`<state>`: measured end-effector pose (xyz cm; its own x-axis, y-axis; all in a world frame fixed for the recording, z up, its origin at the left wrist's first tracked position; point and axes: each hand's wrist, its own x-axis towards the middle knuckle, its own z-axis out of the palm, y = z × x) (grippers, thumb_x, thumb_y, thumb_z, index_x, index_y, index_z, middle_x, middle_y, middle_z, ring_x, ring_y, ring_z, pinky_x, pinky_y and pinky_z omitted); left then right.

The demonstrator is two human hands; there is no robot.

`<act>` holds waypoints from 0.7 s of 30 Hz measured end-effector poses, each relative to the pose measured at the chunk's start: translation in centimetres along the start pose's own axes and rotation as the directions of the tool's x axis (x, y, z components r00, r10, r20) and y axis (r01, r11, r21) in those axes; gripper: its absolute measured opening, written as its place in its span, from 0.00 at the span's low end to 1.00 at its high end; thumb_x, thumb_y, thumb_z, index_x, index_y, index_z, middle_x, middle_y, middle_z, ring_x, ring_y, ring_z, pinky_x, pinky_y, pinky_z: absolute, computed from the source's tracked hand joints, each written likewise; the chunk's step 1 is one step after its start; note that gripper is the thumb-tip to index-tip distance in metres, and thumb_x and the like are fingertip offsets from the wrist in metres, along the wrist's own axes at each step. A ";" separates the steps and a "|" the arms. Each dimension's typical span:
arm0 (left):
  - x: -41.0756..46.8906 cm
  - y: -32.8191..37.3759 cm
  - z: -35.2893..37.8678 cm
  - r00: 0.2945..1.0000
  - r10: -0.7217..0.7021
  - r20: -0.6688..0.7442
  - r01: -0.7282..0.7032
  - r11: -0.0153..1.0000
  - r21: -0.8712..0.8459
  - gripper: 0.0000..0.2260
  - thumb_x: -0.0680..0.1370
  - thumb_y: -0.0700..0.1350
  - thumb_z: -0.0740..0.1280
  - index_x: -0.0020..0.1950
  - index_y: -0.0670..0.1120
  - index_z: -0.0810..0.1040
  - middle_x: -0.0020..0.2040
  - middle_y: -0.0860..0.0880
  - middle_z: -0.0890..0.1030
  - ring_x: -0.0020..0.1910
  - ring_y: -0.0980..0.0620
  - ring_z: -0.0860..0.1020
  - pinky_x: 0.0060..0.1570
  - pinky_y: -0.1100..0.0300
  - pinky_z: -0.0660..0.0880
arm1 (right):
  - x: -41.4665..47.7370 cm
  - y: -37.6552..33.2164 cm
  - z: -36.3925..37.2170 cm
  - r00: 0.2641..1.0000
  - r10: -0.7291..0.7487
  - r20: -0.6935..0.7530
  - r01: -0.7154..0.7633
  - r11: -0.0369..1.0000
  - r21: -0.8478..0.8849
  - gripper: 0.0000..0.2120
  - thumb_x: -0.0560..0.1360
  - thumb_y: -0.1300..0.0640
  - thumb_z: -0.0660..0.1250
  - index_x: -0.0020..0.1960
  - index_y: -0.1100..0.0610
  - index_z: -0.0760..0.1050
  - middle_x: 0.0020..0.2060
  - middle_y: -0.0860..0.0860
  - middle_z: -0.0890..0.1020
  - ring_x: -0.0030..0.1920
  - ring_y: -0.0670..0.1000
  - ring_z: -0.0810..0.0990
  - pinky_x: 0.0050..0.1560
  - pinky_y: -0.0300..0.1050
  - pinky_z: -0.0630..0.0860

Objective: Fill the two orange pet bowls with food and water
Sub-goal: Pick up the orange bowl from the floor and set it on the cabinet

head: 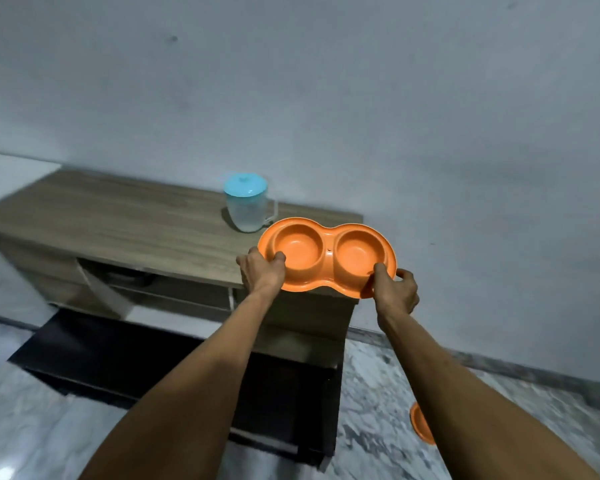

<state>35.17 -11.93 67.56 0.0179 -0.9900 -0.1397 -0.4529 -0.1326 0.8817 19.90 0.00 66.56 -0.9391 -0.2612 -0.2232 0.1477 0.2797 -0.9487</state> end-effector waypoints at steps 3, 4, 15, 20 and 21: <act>3.8 -1.8 -4.4 0.998 -0.029 -0.064 0.029 1.000 -0.003 0.21 0.77 0.49 0.68 0.66 0.40 0.74 0.66 0.40 0.70 0.61 0.39 0.74 0.59 0.49 0.71 | -2.4 -0.5 5.6 0.997 -0.012 0.080 0.014 1.000 -0.017 0.29 0.74 0.44 0.69 0.70 0.55 0.69 0.65 0.58 0.76 0.63 0.62 0.76 0.63 0.61 0.75; 5.1 -2.5 -5.8 0.996 -0.039 -0.081 0.039 0.999 -0.003 0.21 0.77 0.49 0.68 0.66 0.39 0.74 0.66 0.40 0.70 0.62 0.39 0.74 0.60 0.49 0.71 | -3.1 -0.5 7.5 0.995 -0.009 0.104 0.011 1.000 -0.023 0.28 0.74 0.44 0.69 0.69 0.55 0.70 0.65 0.58 0.76 0.64 0.62 0.76 0.63 0.61 0.74; 21.0 -9.0 -16.0 0.978 -0.120 -0.173 0.127 0.992 0.030 0.22 0.75 0.50 0.70 0.62 0.38 0.76 0.64 0.39 0.74 0.59 0.38 0.76 0.61 0.46 0.74 | -8.1 0.1 27.1 0.970 0.107 0.216 -0.092 0.993 -0.079 0.27 0.73 0.46 0.70 0.67 0.57 0.72 0.63 0.60 0.77 0.63 0.61 0.75 0.62 0.56 0.72; 27.2 -11.7 -17.9 0.981 -0.106 -0.162 0.117 0.991 0.065 0.20 0.73 0.50 0.71 0.57 0.36 0.79 0.57 0.35 0.78 0.56 0.35 0.77 0.58 0.45 0.75 | -8.7 0.1 33.5 0.967 0.130 0.218 -0.101 0.985 -0.138 0.28 0.73 0.45 0.70 0.68 0.56 0.71 0.64 0.60 0.77 0.64 0.62 0.75 0.64 0.57 0.73; 28.4 -12.4 -18.1 0.981 -0.107 -0.164 0.121 0.990 0.077 0.19 0.73 0.50 0.71 0.55 0.36 0.79 0.55 0.34 0.78 0.55 0.35 0.78 0.58 0.44 0.75 | -8.7 0.2 34.6 0.967 0.136 0.217 -0.104 0.983 -0.151 0.28 0.72 0.45 0.70 0.68 0.56 0.71 0.63 0.59 0.77 0.64 0.61 0.75 0.64 0.57 0.73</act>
<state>57.43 -39.31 60.86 0.2123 -0.9645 -0.1569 -0.5150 -0.2469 0.8209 38.87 -29.68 60.58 -0.8204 -0.4149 -0.3934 0.1964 0.4418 -0.8754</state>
